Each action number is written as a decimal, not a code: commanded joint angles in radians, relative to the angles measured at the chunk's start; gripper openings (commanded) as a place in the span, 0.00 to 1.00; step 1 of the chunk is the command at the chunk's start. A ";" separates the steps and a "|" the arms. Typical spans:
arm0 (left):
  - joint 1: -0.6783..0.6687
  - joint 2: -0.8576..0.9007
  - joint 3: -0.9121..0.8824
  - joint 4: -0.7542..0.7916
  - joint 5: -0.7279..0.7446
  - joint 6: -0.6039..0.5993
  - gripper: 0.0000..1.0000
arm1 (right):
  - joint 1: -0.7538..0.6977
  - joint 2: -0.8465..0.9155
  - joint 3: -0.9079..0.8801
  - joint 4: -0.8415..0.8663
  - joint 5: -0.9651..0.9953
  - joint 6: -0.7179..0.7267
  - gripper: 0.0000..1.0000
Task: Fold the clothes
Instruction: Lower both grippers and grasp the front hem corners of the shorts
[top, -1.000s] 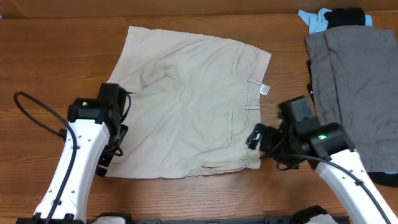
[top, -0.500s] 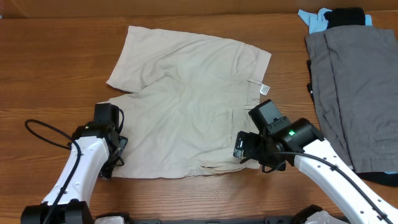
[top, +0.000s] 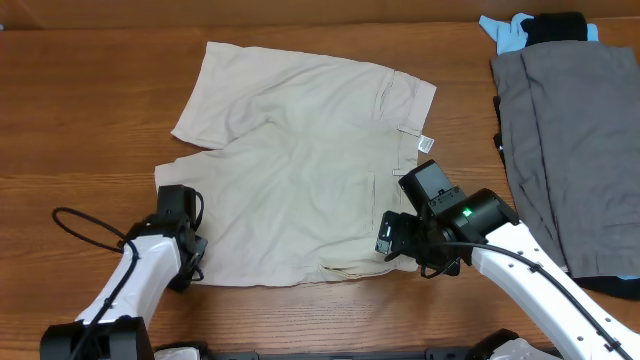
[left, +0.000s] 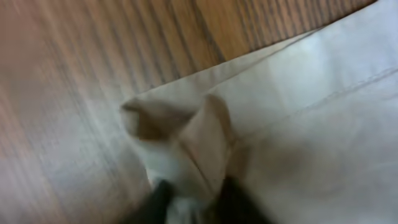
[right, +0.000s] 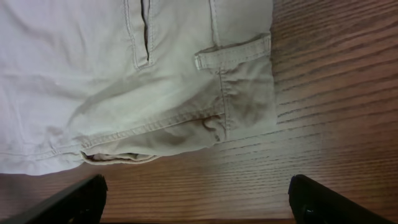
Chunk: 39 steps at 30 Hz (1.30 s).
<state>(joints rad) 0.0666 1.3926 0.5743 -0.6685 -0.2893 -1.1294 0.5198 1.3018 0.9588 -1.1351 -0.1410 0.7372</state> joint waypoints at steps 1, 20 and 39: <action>0.012 -0.013 -0.052 0.050 -0.025 0.006 0.07 | 0.005 0.003 -0.013 0.012 0.013 0.050 0.96; 0.012 -0.013 -0.069 0.124 0.002 -0.023 0.04 | 0.092 0.064 -0.240 0.296 0.044 0.269 0.75; 0.012 -0.018 -0.037 0.116 0.124 0.149 0.04 | 0.003 0.171 -0.240 0.290 0.177 0.288 0.04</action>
<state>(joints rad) 0.0727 1.3632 0.5327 -0.5564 -0.2916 -1.1072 0.5632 1.4822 0.7258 -0.8326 -0.0452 1.0092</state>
